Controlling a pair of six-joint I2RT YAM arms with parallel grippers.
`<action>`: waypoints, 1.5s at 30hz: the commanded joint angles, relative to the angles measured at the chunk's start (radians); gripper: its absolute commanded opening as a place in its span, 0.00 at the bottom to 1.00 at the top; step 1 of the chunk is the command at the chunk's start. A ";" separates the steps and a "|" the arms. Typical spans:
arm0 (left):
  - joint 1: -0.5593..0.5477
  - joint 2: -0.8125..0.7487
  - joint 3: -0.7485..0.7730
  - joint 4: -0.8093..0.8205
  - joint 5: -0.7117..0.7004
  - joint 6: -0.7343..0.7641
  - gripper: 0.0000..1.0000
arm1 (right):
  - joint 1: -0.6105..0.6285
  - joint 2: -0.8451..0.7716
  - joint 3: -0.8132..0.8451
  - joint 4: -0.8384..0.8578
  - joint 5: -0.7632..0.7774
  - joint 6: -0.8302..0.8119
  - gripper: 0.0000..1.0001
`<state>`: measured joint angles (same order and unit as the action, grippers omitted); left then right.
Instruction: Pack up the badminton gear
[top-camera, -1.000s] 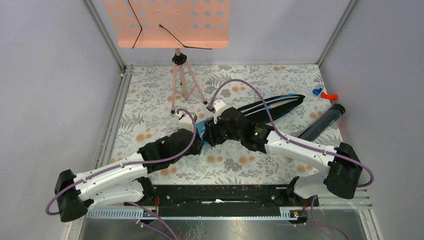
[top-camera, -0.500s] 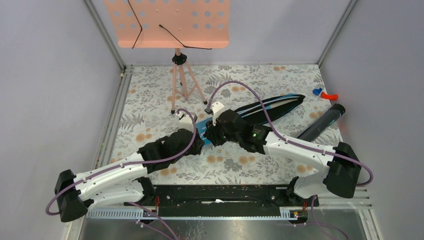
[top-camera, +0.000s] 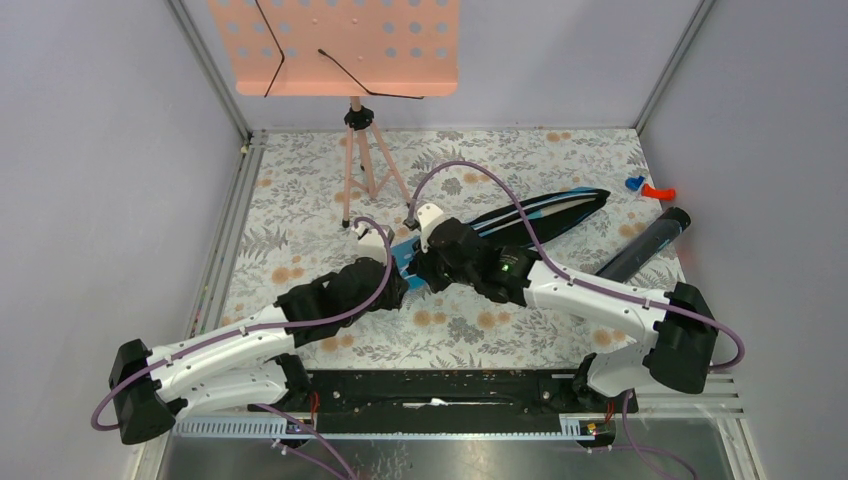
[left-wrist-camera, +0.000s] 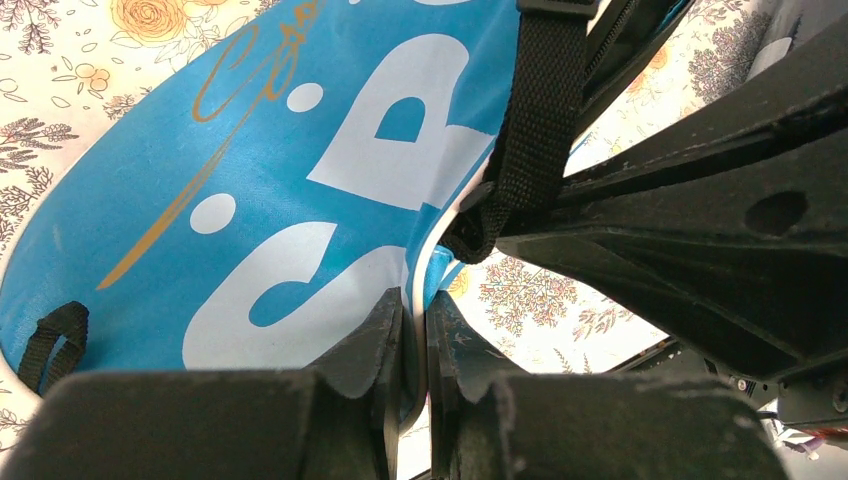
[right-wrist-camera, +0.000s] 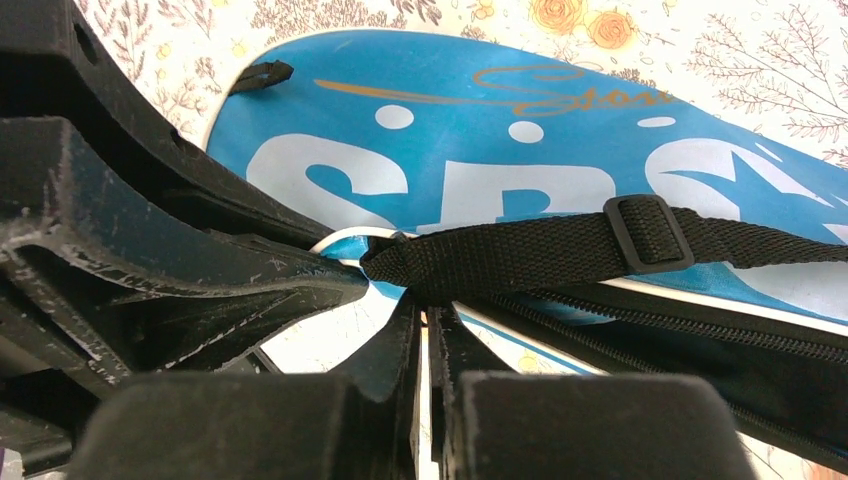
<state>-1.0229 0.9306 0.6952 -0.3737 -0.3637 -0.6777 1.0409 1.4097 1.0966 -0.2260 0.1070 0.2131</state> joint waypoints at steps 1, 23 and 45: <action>-0.003 -0.026 0.041 0.036 -0.027 -0.008 0.00 | 0.001 0.018 0.080 -0.125 0.082 -0.055 0.02; -0.003 -0.021 0.029 0.091 0.092 -0.005 0.00 | 0.002 0.098 0.105 0.000 0.123 0.034 0.44; -0.003 -0.066 0.022 0.015 -0.085 0.028 0.00 | 0.014 0.020 0.084 -0.139 0.306 -0.130 0.00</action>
<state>-1.0176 0.9108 0.6949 -0.3973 -0.3801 -0.6460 1.0542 1.4902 1.1706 -0.3164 0.2626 0.1783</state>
